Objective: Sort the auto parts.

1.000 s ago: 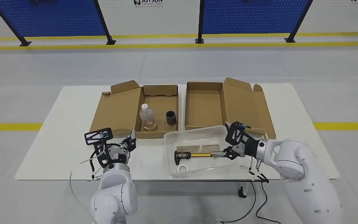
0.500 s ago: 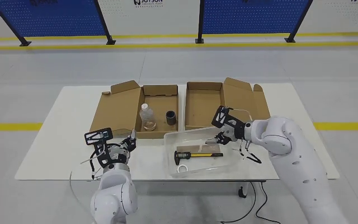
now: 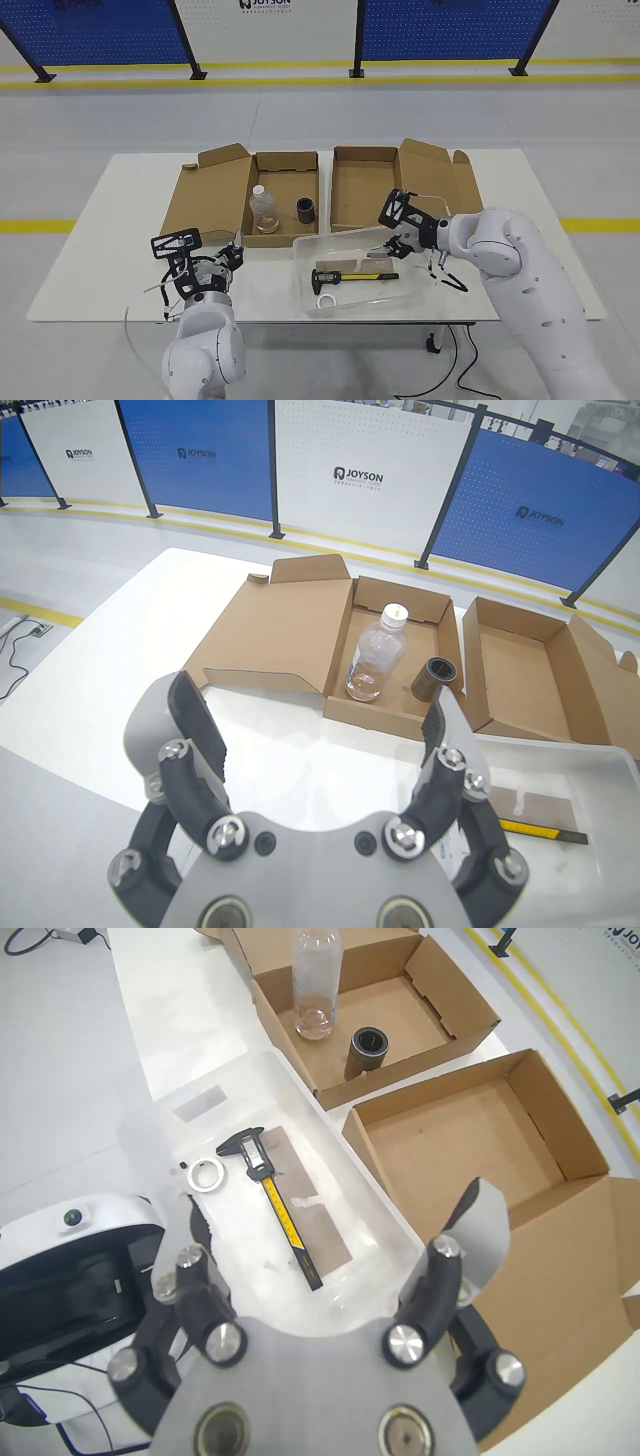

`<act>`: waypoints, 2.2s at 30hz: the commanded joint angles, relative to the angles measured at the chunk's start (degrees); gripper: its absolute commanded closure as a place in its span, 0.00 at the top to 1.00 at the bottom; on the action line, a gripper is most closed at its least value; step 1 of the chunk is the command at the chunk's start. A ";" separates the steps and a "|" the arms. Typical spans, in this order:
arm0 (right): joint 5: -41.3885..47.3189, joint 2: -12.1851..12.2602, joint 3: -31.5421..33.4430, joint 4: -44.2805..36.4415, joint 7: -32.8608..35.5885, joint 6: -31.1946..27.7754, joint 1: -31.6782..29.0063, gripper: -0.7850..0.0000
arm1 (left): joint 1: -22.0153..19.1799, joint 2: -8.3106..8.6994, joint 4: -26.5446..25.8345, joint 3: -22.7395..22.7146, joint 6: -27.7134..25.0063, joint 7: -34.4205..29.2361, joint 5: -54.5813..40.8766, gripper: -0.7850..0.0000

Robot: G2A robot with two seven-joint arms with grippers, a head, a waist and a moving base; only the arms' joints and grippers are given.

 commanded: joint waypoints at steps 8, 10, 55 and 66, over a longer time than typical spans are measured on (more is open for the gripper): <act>-1.42 -0.56 -7.27 1.68 2.04 -5.40 6.06 1.00 | 0.00 0.00 0.00 0.00 0.00 0.00 0.00 1.00; -1.02 -1.12 -10.65 1.24 5.33 -3.54 8.18 1.00 | 0.00 0.00 0.00 0.00 0.00 0.00 0.00 1.00; -4.25 -14.81 -47.05 29.83 8.25 -0.82 28.11 0.49 | 0.00 0.00 0.00 0.00 0.00 0.00 0.00 1.00; -4.39 -19.21 -50.68 38.23 4.84 -3.79 29.84 0.46 | 0.00 0.00 0.00 0.00 0.00 0.00 0.00 1.00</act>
